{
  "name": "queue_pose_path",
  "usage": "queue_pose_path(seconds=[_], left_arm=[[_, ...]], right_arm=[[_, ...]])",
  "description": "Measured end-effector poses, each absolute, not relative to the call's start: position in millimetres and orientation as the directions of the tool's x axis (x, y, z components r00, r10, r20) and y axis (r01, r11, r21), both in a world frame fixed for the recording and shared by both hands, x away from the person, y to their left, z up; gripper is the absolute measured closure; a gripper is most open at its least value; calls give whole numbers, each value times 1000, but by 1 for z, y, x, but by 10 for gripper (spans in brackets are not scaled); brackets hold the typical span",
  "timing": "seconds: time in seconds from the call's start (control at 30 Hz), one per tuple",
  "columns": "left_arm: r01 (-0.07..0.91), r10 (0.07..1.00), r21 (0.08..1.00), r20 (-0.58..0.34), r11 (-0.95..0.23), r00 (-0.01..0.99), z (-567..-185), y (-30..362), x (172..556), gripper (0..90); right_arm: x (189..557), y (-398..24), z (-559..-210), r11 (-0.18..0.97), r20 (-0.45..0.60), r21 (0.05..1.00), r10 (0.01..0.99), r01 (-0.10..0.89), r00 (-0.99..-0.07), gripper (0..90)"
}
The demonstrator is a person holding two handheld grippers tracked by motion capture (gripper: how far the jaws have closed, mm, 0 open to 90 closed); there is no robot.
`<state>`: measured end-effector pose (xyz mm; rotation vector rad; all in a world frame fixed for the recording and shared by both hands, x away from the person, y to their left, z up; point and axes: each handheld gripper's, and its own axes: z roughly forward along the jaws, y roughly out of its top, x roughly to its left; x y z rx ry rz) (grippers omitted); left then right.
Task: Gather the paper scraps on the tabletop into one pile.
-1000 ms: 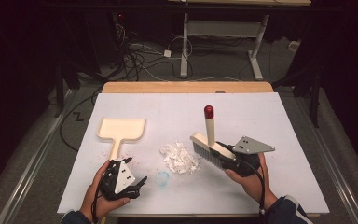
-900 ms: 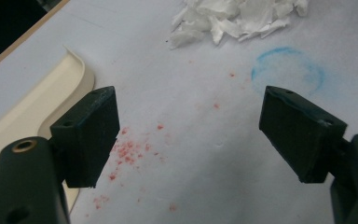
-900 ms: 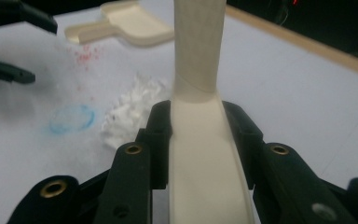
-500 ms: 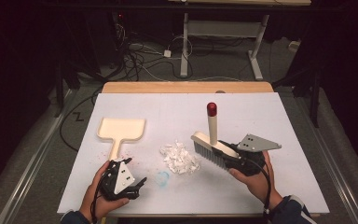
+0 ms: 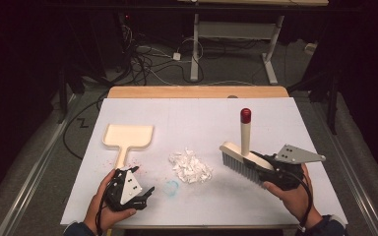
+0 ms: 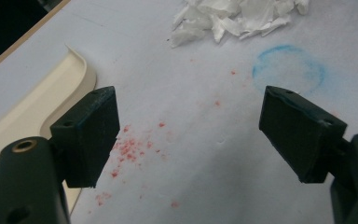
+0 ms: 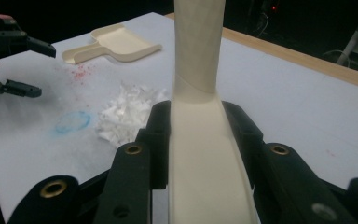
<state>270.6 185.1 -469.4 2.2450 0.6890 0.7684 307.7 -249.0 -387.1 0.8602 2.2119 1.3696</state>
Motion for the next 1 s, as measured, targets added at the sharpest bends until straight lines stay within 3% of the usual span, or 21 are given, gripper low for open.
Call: queue_pose_path(seconds=[0.23,0.47,0.77,0.9,1.0], left_arm=[[259,643,715,336,-650,688,-470,183,271,191],[257,636,709,336,-656,695,-471,182,271,191],[257,619,700,327,-666,714,-472,177,272,191],[260,616,695,325,-670,718,-473,175,272,190],[257,612,691,331,-675,718,-473,175,271,191]], right_arm=[[292,-272,-386,348,-2,884,672,314,-740,683],[284,-295,-387,339,113,846,640,412,-760,684],[319,-311,-411,307,273,750,663,586,-697,685],[337,-318,-414,333,256,722,686,606,-682,675],[349,-315,-415,386,205,698,699,603,-685,617]])
